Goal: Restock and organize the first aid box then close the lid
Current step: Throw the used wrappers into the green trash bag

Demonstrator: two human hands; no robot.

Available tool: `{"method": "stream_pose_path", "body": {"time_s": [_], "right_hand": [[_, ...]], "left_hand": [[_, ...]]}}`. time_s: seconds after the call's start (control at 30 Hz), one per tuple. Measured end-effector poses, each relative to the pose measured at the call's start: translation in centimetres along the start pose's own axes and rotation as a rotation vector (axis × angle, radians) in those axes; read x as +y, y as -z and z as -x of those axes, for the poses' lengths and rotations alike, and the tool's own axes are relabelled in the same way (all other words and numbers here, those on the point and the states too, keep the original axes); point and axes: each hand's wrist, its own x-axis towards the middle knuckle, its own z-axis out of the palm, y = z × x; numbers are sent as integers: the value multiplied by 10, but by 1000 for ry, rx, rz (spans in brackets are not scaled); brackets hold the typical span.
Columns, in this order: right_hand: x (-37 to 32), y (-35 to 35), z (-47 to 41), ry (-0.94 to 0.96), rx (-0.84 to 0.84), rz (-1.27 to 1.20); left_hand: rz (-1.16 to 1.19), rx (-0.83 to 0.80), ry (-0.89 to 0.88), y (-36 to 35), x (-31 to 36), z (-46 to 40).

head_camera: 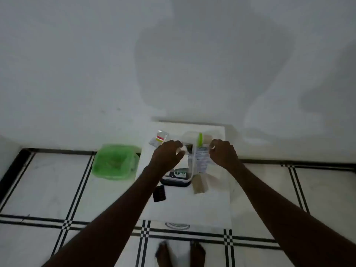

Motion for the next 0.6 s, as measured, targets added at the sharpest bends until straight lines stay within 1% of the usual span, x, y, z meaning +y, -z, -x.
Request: {"method": "stream_pose_path", "body": {"time_s": [0.07,0.13,0.2,0.27,0.33,0.4,0.5,0.6], "right_hand": [[12,-20,-11,-22,-26,38],[25,-44,-15,-27,-27,154],[36,-66,-19,-27,-40,260],[42,-79,-23,-31,19,303],[45,-87,-25,-66,42,317],[45,-91,-26,-73,53,302],[46,-86,-27,-76,75,219],[40,-63,-25,-103,184,68]], "left_hand": [[-77,-40,1,-19,-7,-14],[-170,-116,17,-36,-12,-22],[-268,-152,-13,-47,-14,-29],[-370,-143,-46,-57,-18,-34],[-404,-129,-61,-66,-24,-33],[-394,-100,-75,-70,-28,-33],[-370,-10,-82,-61,-29,-38],[-224,51,-21,-40,-27,-39]]}}
